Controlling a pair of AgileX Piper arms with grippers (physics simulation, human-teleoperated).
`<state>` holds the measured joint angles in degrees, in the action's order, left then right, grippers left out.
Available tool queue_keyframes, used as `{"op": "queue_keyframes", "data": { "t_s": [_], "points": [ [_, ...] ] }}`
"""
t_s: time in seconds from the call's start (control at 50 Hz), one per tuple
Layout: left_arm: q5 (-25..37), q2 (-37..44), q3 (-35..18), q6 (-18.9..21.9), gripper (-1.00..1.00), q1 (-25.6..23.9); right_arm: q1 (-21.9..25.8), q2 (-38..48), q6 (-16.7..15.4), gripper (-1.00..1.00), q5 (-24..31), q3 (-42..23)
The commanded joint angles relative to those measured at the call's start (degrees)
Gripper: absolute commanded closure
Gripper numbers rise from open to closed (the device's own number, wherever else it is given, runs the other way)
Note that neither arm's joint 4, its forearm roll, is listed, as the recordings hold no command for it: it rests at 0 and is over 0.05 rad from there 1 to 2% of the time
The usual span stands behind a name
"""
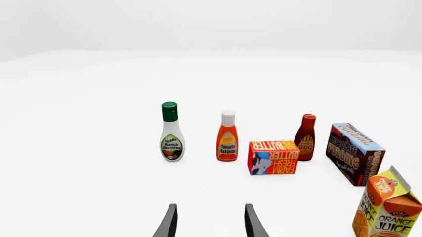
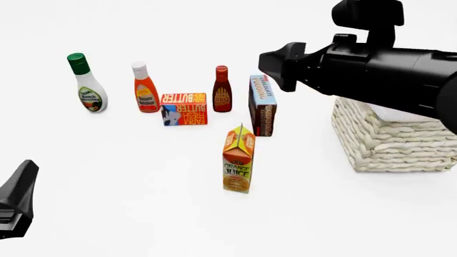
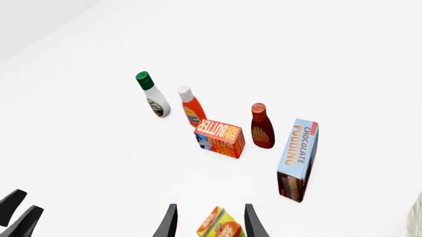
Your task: Pick the orange juice and place it in the basket.
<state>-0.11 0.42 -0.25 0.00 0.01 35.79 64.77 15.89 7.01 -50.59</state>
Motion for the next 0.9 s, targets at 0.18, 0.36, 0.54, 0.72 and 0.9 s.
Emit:
{"op": "queue_keyframes", "data": {
  "t_s": [0.18,0.36,0.54,0.72,0.9],
  "points": [
    [0.0,0.0,0.0,0.0,-1.0,0.0,-2.91,3.01,5.06,-1.0,4.43,-4.44],
    [0.0,0.01,0.0,0.01,-1.0,0.0,-2.26,5.7,9.58,-1.0,7.68,-7.72],
    [0.0,0.01,0.0,0.01,-1.0,0.0,-1.33,7.89,12.44,-1.0,12.07,-12.37],
    [0.0,0.01,0.0,0.01,-1.0,0.0,-1.36,12.59,11.3,-1.0,17.03,-18.33],
    [0.0,0.01,0.0,0.0,-1.0,-0.01,-2.2,15.61,12.19,-1.0,20.62,-20.54]
  ]
}}
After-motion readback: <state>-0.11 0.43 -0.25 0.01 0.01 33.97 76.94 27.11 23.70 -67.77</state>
